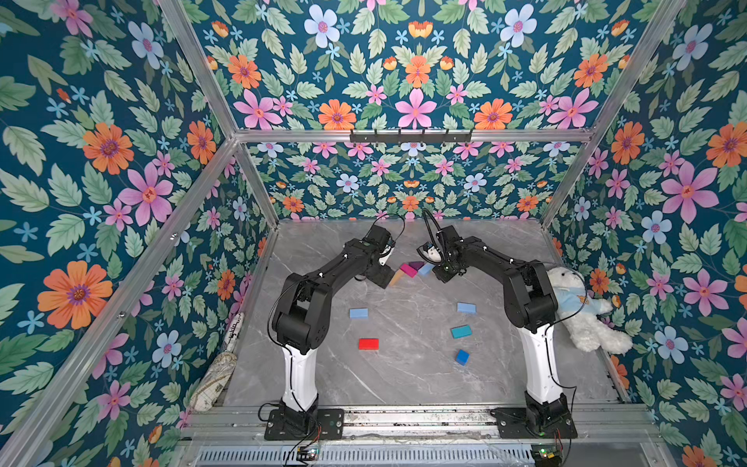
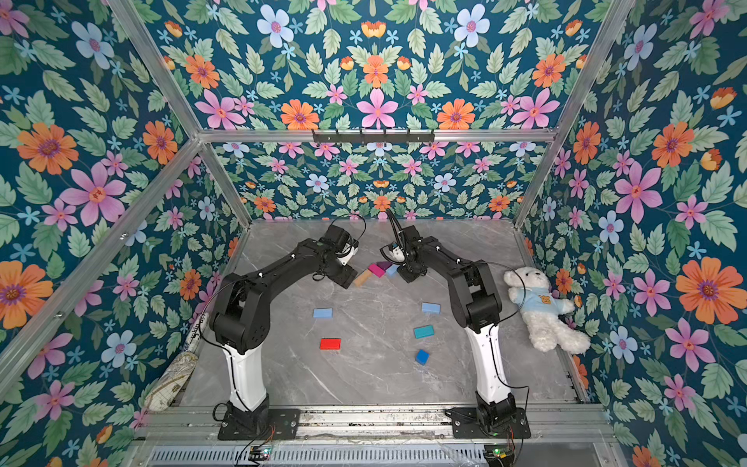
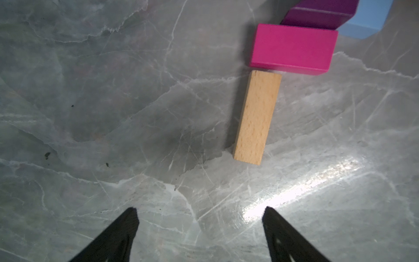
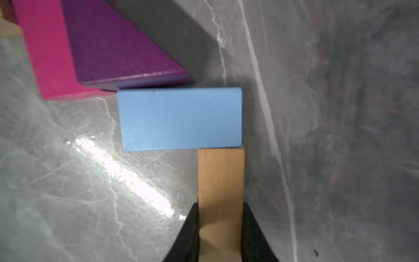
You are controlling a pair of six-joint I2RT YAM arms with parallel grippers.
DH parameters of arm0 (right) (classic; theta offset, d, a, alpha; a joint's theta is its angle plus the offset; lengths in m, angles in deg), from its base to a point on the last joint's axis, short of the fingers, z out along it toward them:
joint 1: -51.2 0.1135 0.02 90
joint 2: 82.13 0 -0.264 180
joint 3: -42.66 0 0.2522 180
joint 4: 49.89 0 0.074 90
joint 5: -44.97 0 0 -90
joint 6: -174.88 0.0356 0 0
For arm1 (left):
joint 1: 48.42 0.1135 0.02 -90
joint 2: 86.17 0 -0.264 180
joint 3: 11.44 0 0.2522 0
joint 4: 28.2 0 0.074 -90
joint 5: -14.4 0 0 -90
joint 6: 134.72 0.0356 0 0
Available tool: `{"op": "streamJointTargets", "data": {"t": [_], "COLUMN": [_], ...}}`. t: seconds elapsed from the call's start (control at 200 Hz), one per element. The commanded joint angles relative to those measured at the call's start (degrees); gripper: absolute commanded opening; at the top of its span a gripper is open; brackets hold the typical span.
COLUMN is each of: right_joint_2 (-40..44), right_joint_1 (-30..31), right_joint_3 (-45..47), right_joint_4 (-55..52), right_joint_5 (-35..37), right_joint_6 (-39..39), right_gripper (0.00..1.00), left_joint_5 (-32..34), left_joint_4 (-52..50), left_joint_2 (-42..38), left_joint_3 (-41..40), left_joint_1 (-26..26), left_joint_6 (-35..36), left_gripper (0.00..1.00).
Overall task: Assemble a heart with building blocks
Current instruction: Pick up the building block from the center of the board.
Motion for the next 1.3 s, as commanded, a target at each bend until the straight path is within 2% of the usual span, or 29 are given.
{"op": "streamJointTargets", "data": {"t": [0.0, 0.1, 0.13, 0.22, 0.31, 0.34, 0.355, 0.595, 0.7, 0.775, 0.895, 1.025, 1.075, 1.14, 1.295], "right_joint_2": [-0.5, -0.7, -0.8, -0.9, -1.2, -0.9, -0.8, 4.5, 9.8, 15.9, 26.0, 36.4, 38.1, 39.2, 38.4], "right_joint_1": [0.0, 0.1, 0.1, 0.1, -0.1, -0.1, -0.1, -0.2, -0.6, -1.2, -1.2, -0.9, -0.8, -0.9, -0.9], "right_joint_3": [0.1, -0.1, -0.3, -0.6, -0.9, -0.8, -0.7, 1.8, 4.1, 9.6, 22.4, 36.4, 39.3, 41.8, 44.4], "right_joint_4": [-2.7, -3.6, -4.1, -5.5, -7.0, -7.0, -7.0, -5.5, -6.0, -4.8, -1.6, 4.5, 6.2, 8.6, 12.0], "right_joint_5": [-0.7, -1.1, -1.3, -2.1, -2.2, -2.3, -2.6, -3.3, -3.3, -4.2, -2.6, 1.3, 2.4, 3.2, 3.6], "right_joint_6": [-0.8, -0.4, -0.2, 0.4, 1.5, 1.9, 1.9, 1.9, 0.6, -1.3, -6.5, -13.4, -14.6, -14.9, -15.0], "right_gripper": [0.13, 0.19, 0.25, 0.56, 0.78, 0.95, 0.99, 0.99, 0.99, 0.99, 0.99, 0.95, 0.94, 0.93, 0.9], "left_joint_5": [0.0, 0.1, 0.1, 0.2, 0.1, 0.1, 0.1, 1.7, 3.4, 3.5, 4.7, -2.3, -6.0, -7.7, -5.2], "left_joint_4": [0.0, 0.0, 0.1, 0.1, 0.2, 0.2, 0.2, -0.3, -1.4, -3.8, -11.7, -14.4, -11.8, -7.2, -5.3], "left_joint_2": [0.1, 0.1, 0.1, 0.0, -0.2, -0.3, -0.3, -2.2, -4.9, -6.4, -7.4, -10.9, -12.9, -15.1, -17.1], "left_joint_3": [0.0, -0.3, -0.4, -0.7, -1.0, -1.1, -1.2, -1.9, -3.7, -4.4, -5.1, -11.0, -14.9, -19.3, -22.4], "left_joint_1": [0.0, 0.1, 0.1, 0.1, 0.1, 0.1, 0.1, 0.1, 0.9, 2.4, 3.5, 3.5, 3.5, 3.5, 3.6], "left_joint_6": [0.2, 0.2, 0.1, 0.2, 0.1, 0.2, 0.2, 0.2, -0.5, -3.5, -13.8, -32.1, -38.5, -45.6, -57.2], "left_gripper": [0.9, 0.9, 0.9, 0.9, 0.9, 0.9, 0.9, 0.9, 0.9, 0.9, 0.92, 0.95, 0.95, 0.96, 0.97]}}
